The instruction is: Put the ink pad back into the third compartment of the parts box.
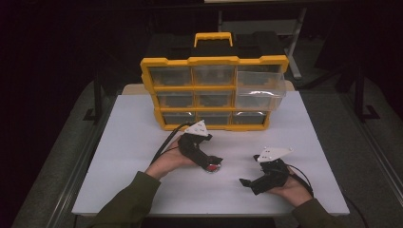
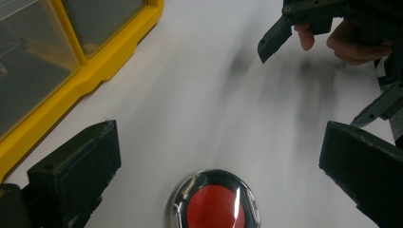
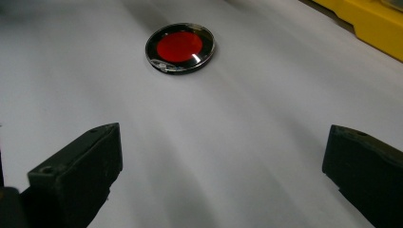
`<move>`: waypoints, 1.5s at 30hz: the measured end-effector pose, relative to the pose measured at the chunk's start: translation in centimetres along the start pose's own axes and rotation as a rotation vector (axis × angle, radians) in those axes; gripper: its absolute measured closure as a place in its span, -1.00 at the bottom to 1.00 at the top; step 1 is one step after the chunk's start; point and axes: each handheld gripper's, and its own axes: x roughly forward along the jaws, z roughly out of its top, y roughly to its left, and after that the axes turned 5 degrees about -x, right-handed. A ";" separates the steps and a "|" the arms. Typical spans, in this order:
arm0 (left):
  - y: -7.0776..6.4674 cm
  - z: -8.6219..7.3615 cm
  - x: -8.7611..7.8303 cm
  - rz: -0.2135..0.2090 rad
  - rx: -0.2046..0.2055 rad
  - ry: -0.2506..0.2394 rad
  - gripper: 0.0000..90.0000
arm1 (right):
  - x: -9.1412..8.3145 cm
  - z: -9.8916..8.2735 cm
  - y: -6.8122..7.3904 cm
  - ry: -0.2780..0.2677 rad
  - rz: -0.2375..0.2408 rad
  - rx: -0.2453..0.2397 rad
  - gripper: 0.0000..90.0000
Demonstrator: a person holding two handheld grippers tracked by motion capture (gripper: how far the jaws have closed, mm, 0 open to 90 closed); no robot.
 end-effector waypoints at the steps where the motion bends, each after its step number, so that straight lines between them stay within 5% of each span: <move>1: 0.0 0.0 0.1 0.000 0.004 0.005 -1.00 | 0.0 0.0 0.0 0.000 0.001 -0.001 -1.00; 17: -0.1 -0.9 1.6 0.002 0.039 0.144 -1.00 | 0.0 0.0 0.1 0.003 0.003 -0.003 -1.00; 45: -0.7 -2.0 3.0 0.028 0.116 0.289 -1.00 | 0.1 -0.1 0.1 0.009 0.007 -0.010 -1.00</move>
